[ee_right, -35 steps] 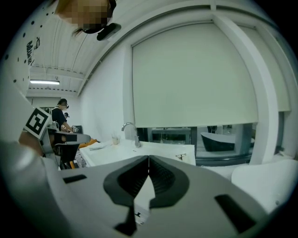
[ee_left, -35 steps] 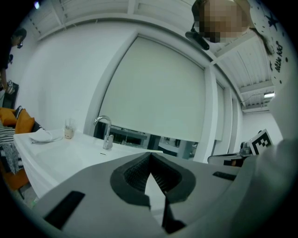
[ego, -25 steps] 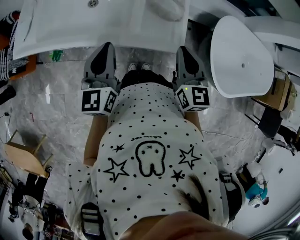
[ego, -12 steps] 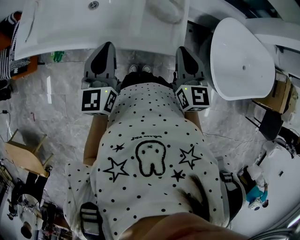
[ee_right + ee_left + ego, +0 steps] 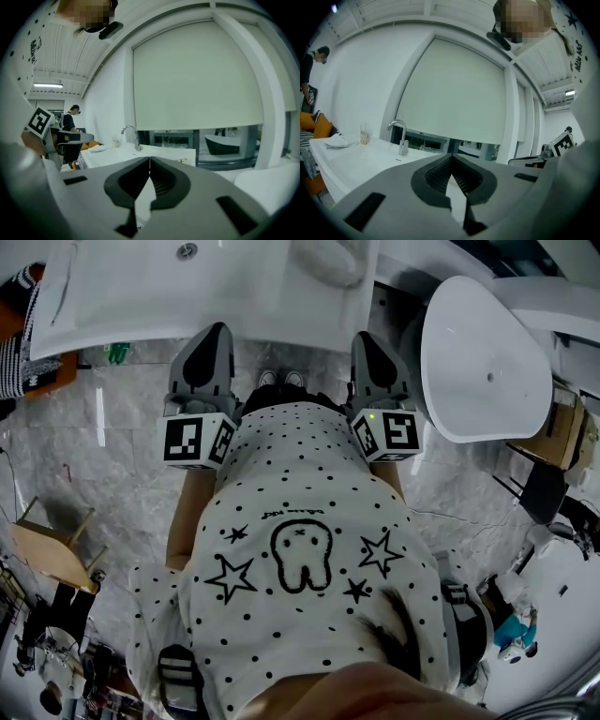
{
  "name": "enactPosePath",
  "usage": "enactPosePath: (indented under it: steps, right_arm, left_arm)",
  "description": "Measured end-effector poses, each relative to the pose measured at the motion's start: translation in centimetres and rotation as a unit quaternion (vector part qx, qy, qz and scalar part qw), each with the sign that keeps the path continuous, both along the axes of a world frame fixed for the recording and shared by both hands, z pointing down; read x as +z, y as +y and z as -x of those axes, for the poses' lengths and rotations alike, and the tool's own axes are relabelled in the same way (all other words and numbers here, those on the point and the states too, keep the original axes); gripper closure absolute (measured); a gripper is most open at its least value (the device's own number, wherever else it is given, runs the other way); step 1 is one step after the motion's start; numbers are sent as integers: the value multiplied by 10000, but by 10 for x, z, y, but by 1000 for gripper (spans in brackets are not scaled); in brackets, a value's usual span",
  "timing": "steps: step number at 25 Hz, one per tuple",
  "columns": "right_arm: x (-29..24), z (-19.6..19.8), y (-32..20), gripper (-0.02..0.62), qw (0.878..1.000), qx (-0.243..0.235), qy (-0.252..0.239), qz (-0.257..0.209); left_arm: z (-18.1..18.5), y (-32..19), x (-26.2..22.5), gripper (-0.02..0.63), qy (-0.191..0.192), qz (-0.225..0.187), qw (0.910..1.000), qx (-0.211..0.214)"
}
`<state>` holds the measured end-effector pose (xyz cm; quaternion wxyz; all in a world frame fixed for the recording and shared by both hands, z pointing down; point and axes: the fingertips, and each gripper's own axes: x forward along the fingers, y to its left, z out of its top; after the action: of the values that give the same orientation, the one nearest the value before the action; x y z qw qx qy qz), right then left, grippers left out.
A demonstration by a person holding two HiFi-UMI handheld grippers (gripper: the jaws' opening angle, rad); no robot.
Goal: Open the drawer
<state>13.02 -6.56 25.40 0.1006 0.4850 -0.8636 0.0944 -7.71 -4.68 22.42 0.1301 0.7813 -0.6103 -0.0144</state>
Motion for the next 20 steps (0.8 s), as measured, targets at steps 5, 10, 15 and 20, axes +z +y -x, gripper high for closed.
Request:
enactPosePath:
  steps: [5, 10, 15, 20]
  right_arm:
    - [-1, -1, -2, 581, 10000, 38, -3, -25]
    - [-2, -1, -2, 581, 10000, 48, -16, -58]
    - [-2, 0, -3, 581, 10000, 17, 3, -91]
    - [-2, 1, -3, 581, 10000, 3, -7, -95]
  left_arm:
    - [-1, -2, -1, 603, 8, -25, 10000, 11]
    - [-1, -3, -3, 603, 6, -62, 10000, 9]
    - [-2, -4, -2, 603, 25, -78, 10000, 11]
    - [-2, -4, -2, 603, 27, -67, 10000, 6]
